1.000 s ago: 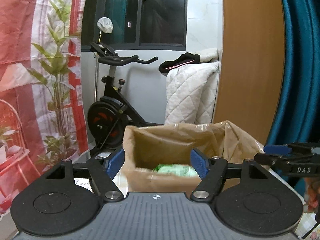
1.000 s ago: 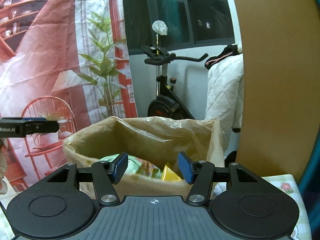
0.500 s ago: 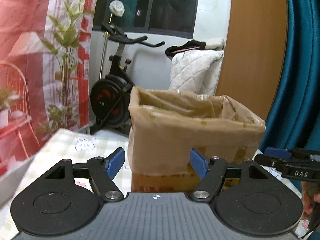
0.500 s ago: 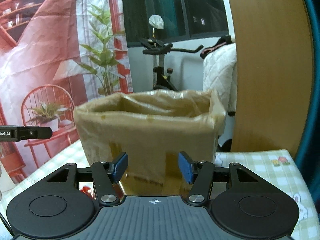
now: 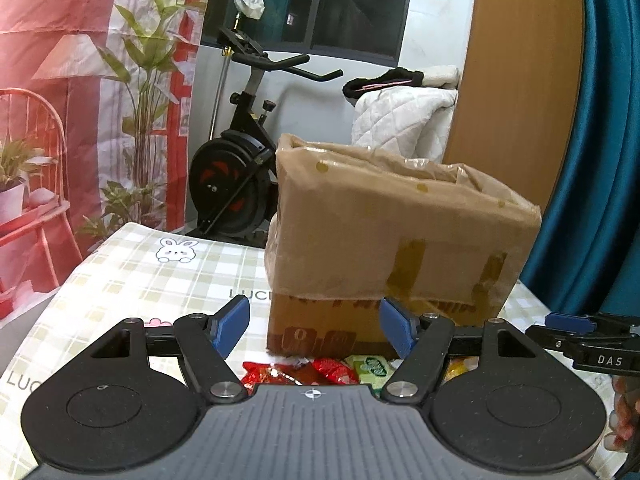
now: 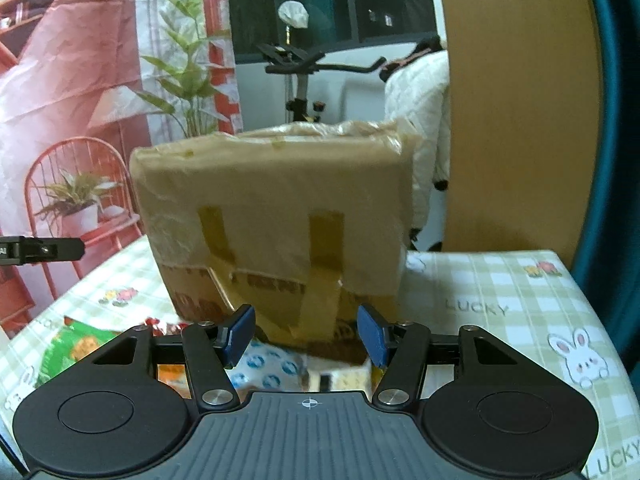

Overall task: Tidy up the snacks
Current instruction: 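Move both empty tools back down to the snack pile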

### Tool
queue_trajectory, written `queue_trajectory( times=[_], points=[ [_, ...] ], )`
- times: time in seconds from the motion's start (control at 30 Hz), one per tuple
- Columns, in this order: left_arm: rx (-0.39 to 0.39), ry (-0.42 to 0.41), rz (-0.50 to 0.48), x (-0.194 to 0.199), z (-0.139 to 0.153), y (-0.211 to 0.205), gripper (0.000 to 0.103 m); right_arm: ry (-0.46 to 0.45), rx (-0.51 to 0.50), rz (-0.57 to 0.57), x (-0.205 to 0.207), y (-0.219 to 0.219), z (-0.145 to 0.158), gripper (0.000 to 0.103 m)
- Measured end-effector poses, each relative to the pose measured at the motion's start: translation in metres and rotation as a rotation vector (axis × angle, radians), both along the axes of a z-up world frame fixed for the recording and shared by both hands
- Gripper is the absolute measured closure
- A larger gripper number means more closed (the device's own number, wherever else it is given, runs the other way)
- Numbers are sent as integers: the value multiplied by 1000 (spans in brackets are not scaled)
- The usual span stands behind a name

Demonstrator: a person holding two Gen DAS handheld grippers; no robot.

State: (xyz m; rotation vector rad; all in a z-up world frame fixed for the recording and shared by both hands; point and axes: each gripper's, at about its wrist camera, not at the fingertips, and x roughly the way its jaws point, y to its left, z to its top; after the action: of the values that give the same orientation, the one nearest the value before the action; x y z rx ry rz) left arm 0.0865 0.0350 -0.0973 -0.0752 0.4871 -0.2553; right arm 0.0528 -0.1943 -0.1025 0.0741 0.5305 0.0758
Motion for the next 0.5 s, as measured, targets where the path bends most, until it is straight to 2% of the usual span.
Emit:
queue_trajectory(
  times=[0.5],
  points=[
    [31, 86, -47, 0, -28, -2, 32, 110, -16, -3, 7, 0, -37, 50]
  ],
)
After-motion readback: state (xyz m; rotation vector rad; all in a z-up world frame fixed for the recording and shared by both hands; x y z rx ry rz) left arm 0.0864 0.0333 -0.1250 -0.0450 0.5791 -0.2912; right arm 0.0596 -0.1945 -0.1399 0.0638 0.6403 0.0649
